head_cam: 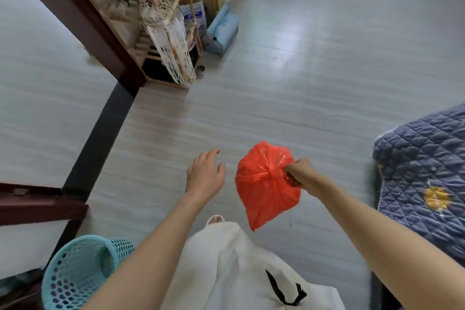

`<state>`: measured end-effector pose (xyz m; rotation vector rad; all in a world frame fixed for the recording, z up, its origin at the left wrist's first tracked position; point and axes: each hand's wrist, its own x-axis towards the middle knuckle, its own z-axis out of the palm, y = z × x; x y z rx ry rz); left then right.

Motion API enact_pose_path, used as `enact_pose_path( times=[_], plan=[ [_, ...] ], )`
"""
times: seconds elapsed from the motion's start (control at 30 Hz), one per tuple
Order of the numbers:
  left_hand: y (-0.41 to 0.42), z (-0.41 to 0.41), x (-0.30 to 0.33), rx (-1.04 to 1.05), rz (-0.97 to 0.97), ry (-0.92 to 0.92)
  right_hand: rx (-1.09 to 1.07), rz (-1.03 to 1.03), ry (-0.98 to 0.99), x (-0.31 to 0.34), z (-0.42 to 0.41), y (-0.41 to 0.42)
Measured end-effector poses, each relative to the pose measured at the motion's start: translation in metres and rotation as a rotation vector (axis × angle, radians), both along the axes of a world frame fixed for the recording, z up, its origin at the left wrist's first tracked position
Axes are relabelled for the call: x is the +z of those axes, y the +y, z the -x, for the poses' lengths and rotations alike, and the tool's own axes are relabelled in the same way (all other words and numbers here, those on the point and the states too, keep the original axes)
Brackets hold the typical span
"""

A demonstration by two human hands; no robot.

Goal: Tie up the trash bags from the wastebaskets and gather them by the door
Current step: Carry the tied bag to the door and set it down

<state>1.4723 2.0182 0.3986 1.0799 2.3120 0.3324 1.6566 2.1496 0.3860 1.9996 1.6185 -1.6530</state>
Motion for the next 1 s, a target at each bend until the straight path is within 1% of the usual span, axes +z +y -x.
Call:
enact_pose_path(
  times=[0.13, 0.27, 0.37, 0.5, 0.57, 0.67, 0.73, 0.8, 0.9, 1.0],
  plan=[
    [0.075, -0.023, 0.02, -0.112, -0.054, 0.033, -0.246, -0.135, 0.139, 0.03, -0.03, 0.06],
    [0.16, -0.033, 0.022, -0.222, -0.084, 0.041, -0.392, -0.246, 0.269, 0.048, -0.049, 0.126],
    [0.237, -0.036, 0.019, -0.276, -0.085, 0.035, -0.53, -0.3, 0.342, 0.055, -0.055, 0.194],
    [0.352, -0.043, 0.026, -0.359, -0.1, 0.017, -0.694, -0.321, 0.271, 0.061, -0.068, 0.296],
    [0.404, -0.046, 0.036, -0.379, -0.134, 0.028, -0.723, -0.338, 0.248, 0.068, -0.076, 0.335],
    [0.493, -0.061, 0.05, -0.47, -0.178, 0.049, -0.768, -0.355, 0.226, 0.081, -0.098, 0.402],
    [0.535, -0.073, 0.054, -0.522, -0.186, 0.06, -0.808, -0.375, 0.217, 0.09, -0.112, 0.434],
    [0.585, -0.096, 0.055, -0.607, -0.193, 0.06, -0.864, -0.388, 0.188, 0.095, -0.135, 0.473],
    [0.656, -0.131, 0.052, -0.714, -0.2, 0.053, -0.873, -0.41, 0.173, 0.093, -0.168, 0.532],
    [0.741, -0.172, 0.05, -0.78, -0.225, 0.061, -0.881, -0.509, 0.168, 0.082, -0.203, 0.612]
  ],
)
